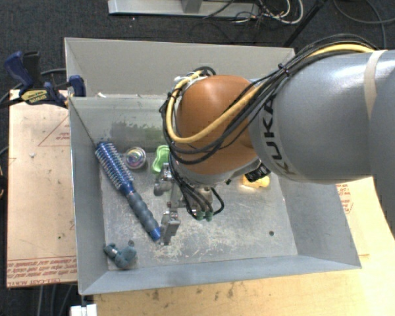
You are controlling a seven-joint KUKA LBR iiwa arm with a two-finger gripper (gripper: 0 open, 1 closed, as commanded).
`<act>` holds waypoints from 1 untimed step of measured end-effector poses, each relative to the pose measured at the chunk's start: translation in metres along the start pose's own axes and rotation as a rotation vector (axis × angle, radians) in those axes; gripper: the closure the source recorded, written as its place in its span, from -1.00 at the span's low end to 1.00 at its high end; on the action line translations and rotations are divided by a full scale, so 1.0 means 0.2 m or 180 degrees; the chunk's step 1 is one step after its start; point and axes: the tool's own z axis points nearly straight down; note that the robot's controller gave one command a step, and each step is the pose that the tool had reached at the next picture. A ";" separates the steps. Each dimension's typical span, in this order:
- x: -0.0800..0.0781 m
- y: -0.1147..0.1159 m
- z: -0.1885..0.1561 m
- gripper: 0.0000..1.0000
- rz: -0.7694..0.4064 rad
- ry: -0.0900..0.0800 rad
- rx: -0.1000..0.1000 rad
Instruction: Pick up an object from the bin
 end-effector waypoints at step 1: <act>0.03 -0.13 0.53 -1.00 -0.0784 -0.0005 0.0005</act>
Offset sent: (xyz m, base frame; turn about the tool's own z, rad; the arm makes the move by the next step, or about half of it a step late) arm -0.0045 -0.0260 -0.1020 -0.2482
